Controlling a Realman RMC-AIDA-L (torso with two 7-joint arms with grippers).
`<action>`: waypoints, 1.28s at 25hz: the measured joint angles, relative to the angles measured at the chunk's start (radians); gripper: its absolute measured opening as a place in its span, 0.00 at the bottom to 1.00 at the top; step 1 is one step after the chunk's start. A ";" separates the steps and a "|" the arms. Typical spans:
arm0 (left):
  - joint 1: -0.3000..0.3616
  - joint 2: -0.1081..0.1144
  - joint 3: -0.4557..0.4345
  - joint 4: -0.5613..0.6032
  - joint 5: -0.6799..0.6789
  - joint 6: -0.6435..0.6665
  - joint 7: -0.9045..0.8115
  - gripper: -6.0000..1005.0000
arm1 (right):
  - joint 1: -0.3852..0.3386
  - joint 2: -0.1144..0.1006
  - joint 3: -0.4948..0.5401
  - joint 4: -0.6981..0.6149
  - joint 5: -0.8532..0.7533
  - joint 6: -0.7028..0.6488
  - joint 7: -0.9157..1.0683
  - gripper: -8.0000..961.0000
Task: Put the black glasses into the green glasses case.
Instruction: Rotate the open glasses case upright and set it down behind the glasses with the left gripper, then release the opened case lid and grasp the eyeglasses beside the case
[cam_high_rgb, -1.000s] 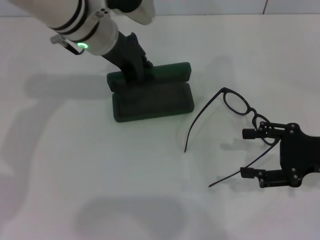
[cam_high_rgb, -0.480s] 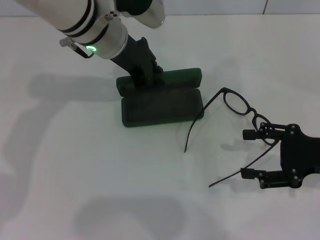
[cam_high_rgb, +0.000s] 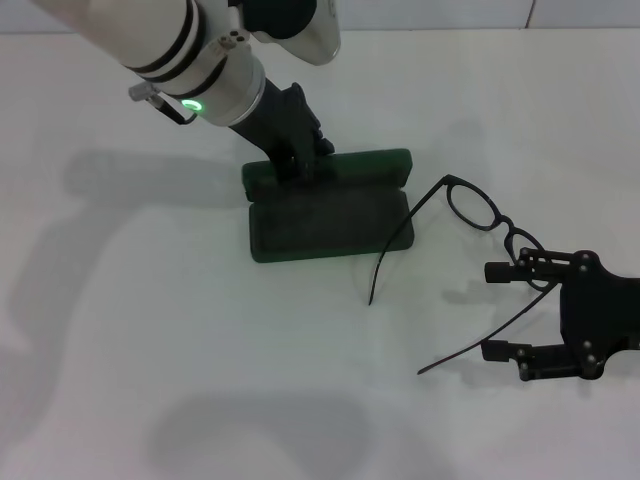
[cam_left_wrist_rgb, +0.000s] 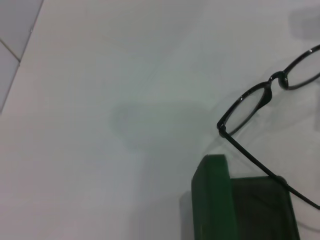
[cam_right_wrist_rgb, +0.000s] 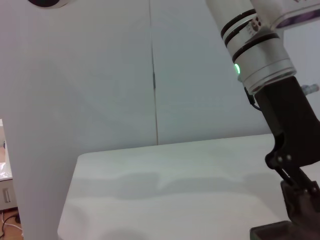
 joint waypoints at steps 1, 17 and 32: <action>0.001 0.000 -0.001 0.002 -0.004 -0.001 0.001 0.28 | 0.000 0.000 0.000 0.000 0.000 0.000 0.000 0.82; 0.138 0.026 -0.252 0.085 -0.299 0.181 0.031 0.55 | -0.001 0.000 0.006 -0.001 0.005 -0.001 0.001 0.82; 0.562 0.095 -0.401 0.011 -0.692 0.307 0.308 0.89 | 0.001 -0.006 0.016 -0.001 0.009 0.002 0.048 0.82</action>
